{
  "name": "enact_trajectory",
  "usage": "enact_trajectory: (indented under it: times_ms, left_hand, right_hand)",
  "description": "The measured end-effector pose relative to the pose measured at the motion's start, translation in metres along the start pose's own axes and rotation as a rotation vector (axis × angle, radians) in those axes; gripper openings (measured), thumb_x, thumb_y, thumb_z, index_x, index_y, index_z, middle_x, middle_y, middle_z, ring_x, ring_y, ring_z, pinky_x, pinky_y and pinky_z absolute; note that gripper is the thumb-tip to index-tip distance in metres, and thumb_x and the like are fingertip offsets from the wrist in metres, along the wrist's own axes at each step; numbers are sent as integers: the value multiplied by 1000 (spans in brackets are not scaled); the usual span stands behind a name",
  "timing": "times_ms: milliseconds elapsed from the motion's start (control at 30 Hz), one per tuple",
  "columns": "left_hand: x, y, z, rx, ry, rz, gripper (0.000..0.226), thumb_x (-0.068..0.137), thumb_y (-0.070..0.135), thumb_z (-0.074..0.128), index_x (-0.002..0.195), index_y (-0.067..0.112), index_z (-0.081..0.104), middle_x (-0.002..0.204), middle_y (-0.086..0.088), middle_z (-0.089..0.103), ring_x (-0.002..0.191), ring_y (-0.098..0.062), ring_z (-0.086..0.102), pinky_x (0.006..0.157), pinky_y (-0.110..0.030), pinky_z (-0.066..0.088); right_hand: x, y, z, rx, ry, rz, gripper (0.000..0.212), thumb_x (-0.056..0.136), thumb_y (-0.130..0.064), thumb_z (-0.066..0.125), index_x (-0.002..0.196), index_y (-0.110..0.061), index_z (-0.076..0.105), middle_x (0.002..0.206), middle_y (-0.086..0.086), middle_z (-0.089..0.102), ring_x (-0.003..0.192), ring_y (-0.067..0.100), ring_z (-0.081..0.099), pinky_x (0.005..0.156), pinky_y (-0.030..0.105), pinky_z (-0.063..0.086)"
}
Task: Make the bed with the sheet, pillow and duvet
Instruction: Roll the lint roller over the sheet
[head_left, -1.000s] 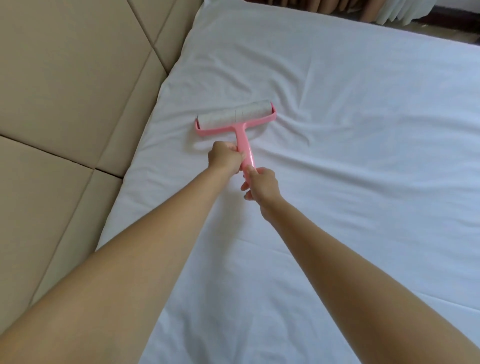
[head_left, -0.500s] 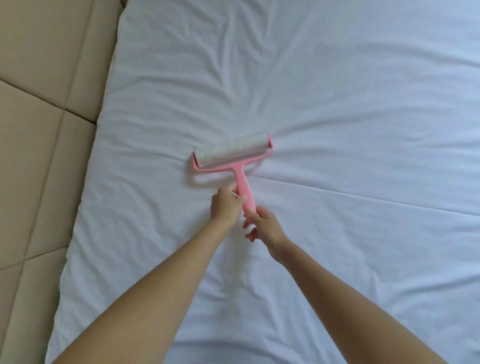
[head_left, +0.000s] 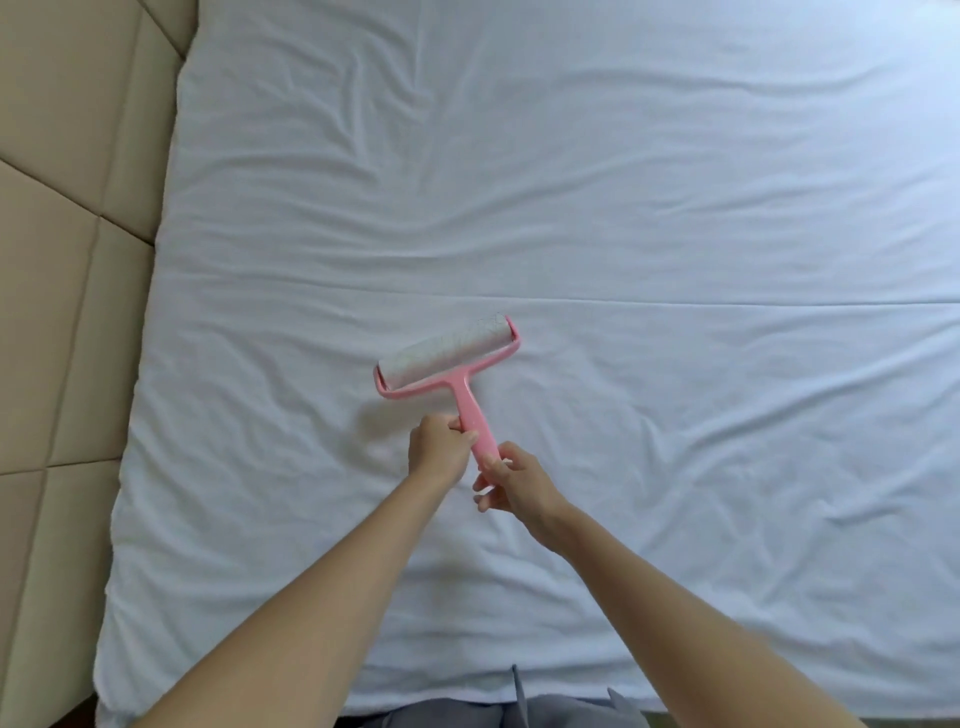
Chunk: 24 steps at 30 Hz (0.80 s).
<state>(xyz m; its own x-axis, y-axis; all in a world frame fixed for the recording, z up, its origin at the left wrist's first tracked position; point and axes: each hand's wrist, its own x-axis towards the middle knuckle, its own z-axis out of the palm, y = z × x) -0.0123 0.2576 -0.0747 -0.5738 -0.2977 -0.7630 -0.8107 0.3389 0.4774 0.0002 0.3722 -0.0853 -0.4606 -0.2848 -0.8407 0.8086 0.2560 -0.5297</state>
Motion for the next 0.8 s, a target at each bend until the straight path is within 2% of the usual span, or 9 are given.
enact_trajectory:
  times_ms: [167,267,367,433,533,700,800]
  left_hand:
    - [-29,15,32,26,-20,123,18,89,9,55,96,-1,69,94,-15,69,78,-23,55,69,-27,40]
    - [-46,24,61,44,-89,177,16,88,5,54,94,3,69,86,-8,63,80,-22,55,72,-27,43]
    - [-58,27,95,91,-190,219,18,86,3,55,98,4,69,87,-7,62,86,-25,59,81,-31,48]
    - [-62,25,118,114,-252,226,18,86,3,55,98,6,68,90,-10,64,90,-27,61,83,-33,49]
    - [-68,18,149,134,-317,208,12,86,2,54,88,5,65,84,-10,60,80,-25,56,73,-28,44]
    - [-62,12,183,180,-310,137,15,84,1,52,83,4,67,75,-8,60,74,-23,54,66,-25,43]
    - [-44,26,193,234,-290,152,14,84,5,55,87,3,68,88,-16,68,85,-29,64,77,-32,53]
  right_hand:
    - [-36,21,-20,117,119,-78,26,97,-33,49,88,-8,49,76,9,58,44,11,54,67,26,53]
    - [-56,39,-39,210,195,-104,25,98,-31,47,88,-9,51,73,9,59,45,13,54,64,25,53]
    - [-73,60,-62,289,266,-107,22,99,-25,44,90,-7,51,69,9,58,44,14,53,59,23,51]
    - [-81,77,-76,319,300,-105,21,100,-22,42,90,-6,51,66,8,57,44,15,52,57,22,50]
    - [-87,101,-93,368,329,-87,20,101,-19,40,92,-4,50,65,9,55,41,13,51,54,22,50]
    - [-81,121,-114,392,337,-29,23,101,-16,38,84,-6,50,64,10,54,41,15,49,59,26,50]
    - [-66,113,-127,384,325,-21,25,101,-15,37,80,-8,49,63,10,52,38,15,46,60,29,49]
